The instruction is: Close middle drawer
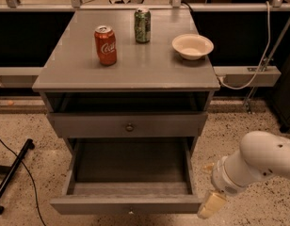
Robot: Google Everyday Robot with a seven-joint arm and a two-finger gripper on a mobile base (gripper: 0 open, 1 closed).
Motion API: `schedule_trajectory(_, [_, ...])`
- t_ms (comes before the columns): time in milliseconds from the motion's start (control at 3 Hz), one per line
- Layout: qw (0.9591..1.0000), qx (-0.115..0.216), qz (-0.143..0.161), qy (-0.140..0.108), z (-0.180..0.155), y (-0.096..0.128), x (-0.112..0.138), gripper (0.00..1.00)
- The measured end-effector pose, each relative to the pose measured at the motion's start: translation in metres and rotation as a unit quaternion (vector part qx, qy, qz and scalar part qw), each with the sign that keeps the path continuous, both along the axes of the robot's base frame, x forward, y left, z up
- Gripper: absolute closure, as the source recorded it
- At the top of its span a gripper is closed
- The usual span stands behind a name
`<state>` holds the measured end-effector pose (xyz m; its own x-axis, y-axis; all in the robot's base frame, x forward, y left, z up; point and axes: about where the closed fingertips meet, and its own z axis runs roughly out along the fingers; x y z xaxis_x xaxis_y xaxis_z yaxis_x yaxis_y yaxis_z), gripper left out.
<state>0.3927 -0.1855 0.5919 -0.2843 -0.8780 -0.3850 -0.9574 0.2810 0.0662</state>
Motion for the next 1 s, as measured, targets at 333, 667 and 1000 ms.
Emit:
schedule_trajectory(333, [0.9997, 0.007, 0.017, 0.013, -0.036, 0.006, -0.009, 0.36])
schedule_trajectory(667, [0.999, 0.018, 0.034, 0.02, -0.069, 0.014, -0.014, 0.42])
schedule_trajectory(1000, [0.9974, 0.031, 0.061, 0.024, -0.116, 0.025, -0.023, 0.44])
